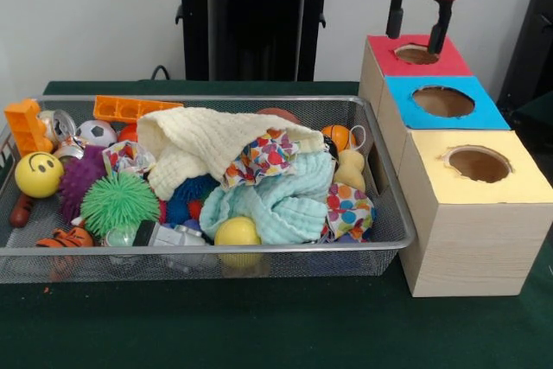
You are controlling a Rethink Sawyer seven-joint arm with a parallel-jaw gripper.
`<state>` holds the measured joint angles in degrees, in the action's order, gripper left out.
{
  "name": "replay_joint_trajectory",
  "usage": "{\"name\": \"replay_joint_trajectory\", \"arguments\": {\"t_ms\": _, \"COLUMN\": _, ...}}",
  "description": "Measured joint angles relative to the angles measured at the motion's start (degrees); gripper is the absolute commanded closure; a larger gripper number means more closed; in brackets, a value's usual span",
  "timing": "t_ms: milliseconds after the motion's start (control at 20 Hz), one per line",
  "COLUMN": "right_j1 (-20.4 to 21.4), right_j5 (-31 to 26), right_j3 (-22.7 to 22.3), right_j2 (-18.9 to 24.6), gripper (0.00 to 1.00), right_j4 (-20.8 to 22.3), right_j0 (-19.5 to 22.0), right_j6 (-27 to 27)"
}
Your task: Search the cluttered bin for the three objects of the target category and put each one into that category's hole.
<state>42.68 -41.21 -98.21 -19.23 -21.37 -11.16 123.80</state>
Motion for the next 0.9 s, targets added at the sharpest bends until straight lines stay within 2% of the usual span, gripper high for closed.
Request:
{"name": "replay_joint_trajectory", "arguments": {"t_ms": 350, "right_j1": 3.6, "right_j5": 0.0, "right_j3": -1.9, "right_j2": 0.1, "gripper": 0.0, "right_j4": 1.1, "right_j0": 2.9, "right_j6": 0.0}}
{"name": "replay_joint_trajectory", "arguments": {"t_ms": 550, "right_j1": 6.4, "right_j5": 0.0, "right_j3": -4.2, "right_j2": 0.2, "gripper": 0.0, "right_j4": 4.1, "right_j0": 6.6, "right_j6": 0.0}}
{"name": "replay_joint_trajectory", "arguments": {"t_ms": 900, "right_j1": 9.9, "right_j5": 0.0, "right_j3": -4.6, "right_j2": 1.3, "gripper": 0.0, "right_j4": 12.8, "right_j0": 19.6, "right_j6": -0.6}}
